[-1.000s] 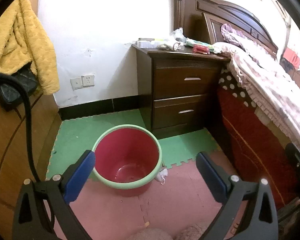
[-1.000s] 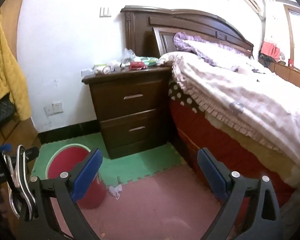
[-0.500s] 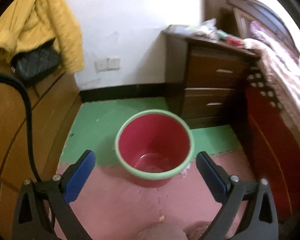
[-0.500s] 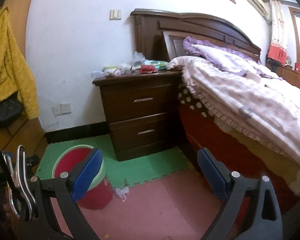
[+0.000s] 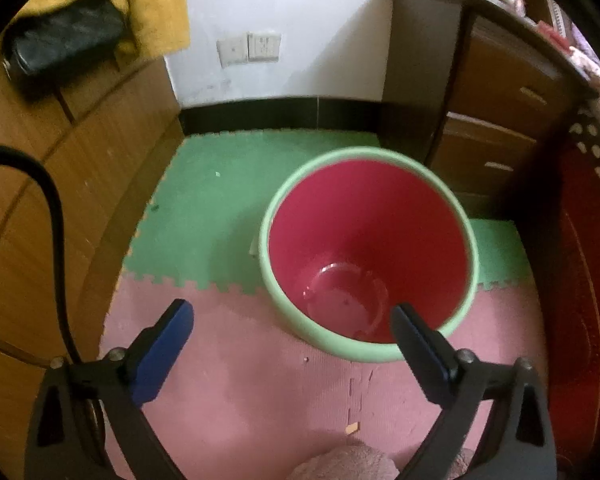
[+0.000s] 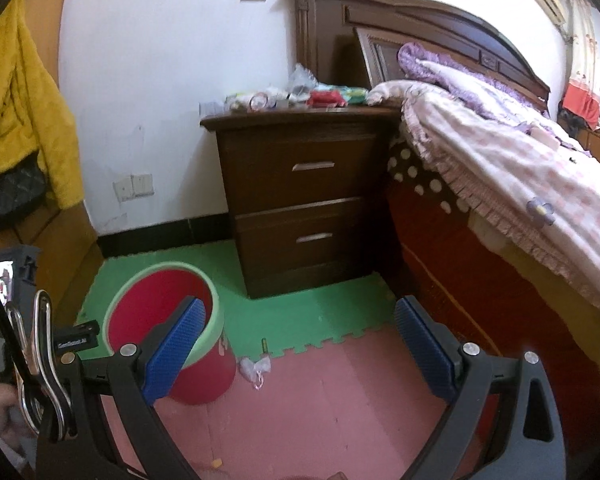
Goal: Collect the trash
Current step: 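Move the left gripper to the green rim of the red bucket and grasp it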
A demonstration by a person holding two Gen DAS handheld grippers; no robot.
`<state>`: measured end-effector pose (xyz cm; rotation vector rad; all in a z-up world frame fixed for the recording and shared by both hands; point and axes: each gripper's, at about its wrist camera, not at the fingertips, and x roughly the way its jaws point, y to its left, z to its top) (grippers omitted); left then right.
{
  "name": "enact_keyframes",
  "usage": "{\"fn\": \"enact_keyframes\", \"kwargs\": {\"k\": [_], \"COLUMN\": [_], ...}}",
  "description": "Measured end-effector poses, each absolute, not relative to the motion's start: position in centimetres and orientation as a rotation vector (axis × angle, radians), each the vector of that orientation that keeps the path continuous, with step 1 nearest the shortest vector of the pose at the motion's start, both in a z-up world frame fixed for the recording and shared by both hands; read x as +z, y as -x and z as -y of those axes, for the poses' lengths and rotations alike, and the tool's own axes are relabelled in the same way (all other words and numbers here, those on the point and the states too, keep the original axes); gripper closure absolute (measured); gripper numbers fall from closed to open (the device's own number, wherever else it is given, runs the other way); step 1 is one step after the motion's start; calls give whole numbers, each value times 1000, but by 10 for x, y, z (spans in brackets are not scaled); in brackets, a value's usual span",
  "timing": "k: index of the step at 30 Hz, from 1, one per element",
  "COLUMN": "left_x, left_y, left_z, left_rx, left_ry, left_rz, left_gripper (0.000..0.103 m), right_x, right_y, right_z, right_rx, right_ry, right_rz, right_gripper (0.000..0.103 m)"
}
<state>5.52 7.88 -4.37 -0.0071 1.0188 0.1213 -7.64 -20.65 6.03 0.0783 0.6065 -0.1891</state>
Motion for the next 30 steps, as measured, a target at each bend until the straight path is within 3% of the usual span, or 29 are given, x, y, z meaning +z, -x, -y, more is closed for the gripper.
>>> {"fn": "enact_keyframes", "kwargs": {"k": [19,26,30], "left_x": [-114,-134,-143], "left_y": [-111,-121,-126], "left_z": [-89,-97,-97], "left_rx": [170,165,167], "left_ry": [67,145,138], "left_rz": [-1157,-1216,-1255], "left_gripper": [9,20,36], "right_x": [24,16,11], "right_y": [44,38,37], "right_z": [202,202,200], "right_rx": [-166,-159,-157], "right_ry": [-64,-70,-62], "right_rz": [-725,-741,-752], "right_gripper": [5,5,5]}}
